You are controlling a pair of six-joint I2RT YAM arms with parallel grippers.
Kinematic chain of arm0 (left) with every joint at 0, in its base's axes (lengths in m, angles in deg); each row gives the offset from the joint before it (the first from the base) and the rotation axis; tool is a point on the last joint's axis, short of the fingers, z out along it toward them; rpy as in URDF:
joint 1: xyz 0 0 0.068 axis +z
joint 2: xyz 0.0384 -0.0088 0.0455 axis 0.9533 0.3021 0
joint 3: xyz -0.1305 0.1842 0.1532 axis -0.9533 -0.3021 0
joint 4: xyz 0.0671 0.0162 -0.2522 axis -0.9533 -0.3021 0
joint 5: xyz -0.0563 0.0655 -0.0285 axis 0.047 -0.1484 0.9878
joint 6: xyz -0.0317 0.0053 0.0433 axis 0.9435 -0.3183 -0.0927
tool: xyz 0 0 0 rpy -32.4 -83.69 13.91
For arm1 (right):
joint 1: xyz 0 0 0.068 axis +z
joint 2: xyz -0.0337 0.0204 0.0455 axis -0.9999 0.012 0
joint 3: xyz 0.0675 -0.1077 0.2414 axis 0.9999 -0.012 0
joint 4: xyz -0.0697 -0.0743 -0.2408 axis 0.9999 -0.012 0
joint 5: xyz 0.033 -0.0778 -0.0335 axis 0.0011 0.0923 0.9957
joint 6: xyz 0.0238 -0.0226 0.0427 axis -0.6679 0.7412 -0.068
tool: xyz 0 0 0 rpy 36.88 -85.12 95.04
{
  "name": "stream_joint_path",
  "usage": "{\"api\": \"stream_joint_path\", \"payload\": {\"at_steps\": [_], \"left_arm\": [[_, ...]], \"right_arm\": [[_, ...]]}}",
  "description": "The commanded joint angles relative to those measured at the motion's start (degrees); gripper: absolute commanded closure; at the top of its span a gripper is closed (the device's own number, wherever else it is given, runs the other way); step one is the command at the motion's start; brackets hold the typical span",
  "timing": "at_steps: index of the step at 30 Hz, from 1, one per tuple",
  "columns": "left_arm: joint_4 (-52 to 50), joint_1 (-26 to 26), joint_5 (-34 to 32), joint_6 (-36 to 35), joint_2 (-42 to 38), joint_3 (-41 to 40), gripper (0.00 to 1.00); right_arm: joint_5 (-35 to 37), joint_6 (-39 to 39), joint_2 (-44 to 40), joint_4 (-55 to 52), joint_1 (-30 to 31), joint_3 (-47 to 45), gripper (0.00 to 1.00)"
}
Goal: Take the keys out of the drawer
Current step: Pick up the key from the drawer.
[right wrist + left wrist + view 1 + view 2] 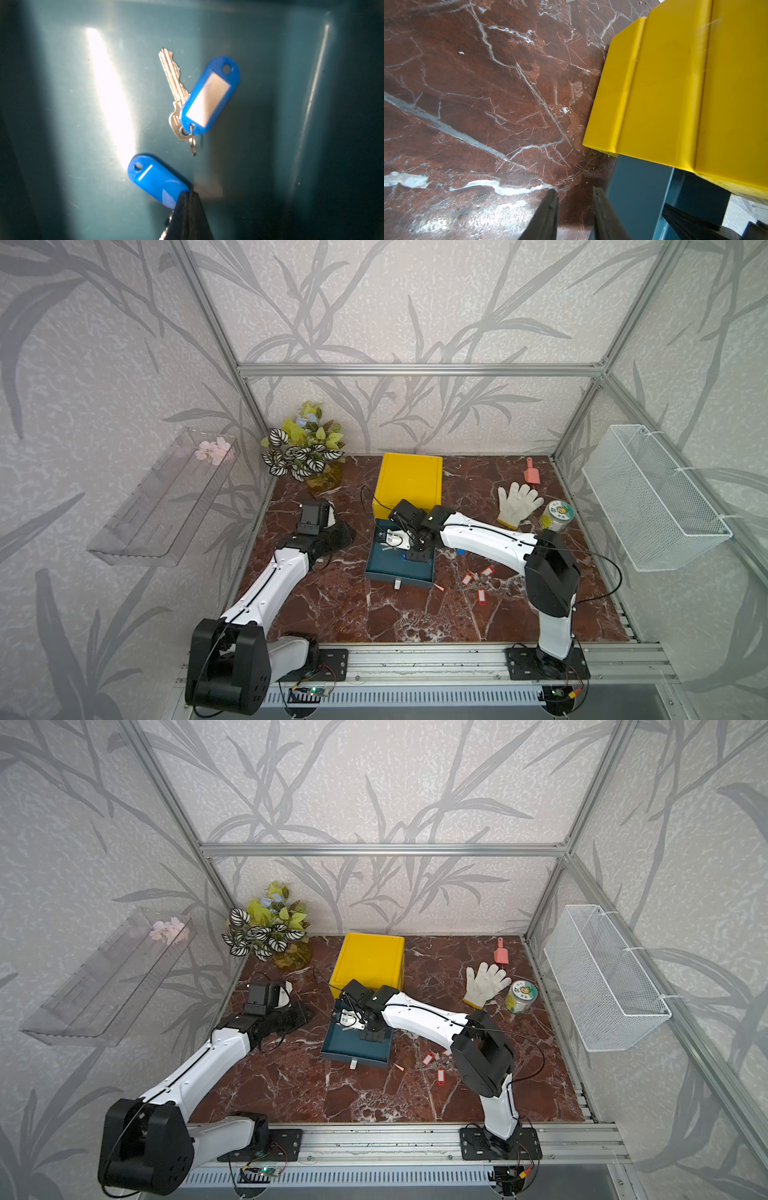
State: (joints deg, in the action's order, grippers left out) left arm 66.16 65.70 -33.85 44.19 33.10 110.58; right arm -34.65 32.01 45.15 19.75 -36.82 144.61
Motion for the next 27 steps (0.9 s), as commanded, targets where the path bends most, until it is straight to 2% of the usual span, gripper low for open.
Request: {"api": "stream_joint_path", "payload": {"at_steps": [1,19,27], "left_arm": [[-0.17,0.29,-0.24,-0.69,-1.47,0.64,0.68],[-1.21,0.26,0.64,-1.82,-4.44,2.02,0.68],[-2.83,0.30,0.66,-3.55,-5.56,3.75,0.69]], "right_arm": [[0.23,-0.51,0.01,-2.07,-0.57,-0.13,1.00],[-5.25,-3.46,-11.09,-0.24,-0.55,-2.82,1.00],[-3.71,-7.95,-21.60,3.79,-0.55,-6.84,1.00]]}}
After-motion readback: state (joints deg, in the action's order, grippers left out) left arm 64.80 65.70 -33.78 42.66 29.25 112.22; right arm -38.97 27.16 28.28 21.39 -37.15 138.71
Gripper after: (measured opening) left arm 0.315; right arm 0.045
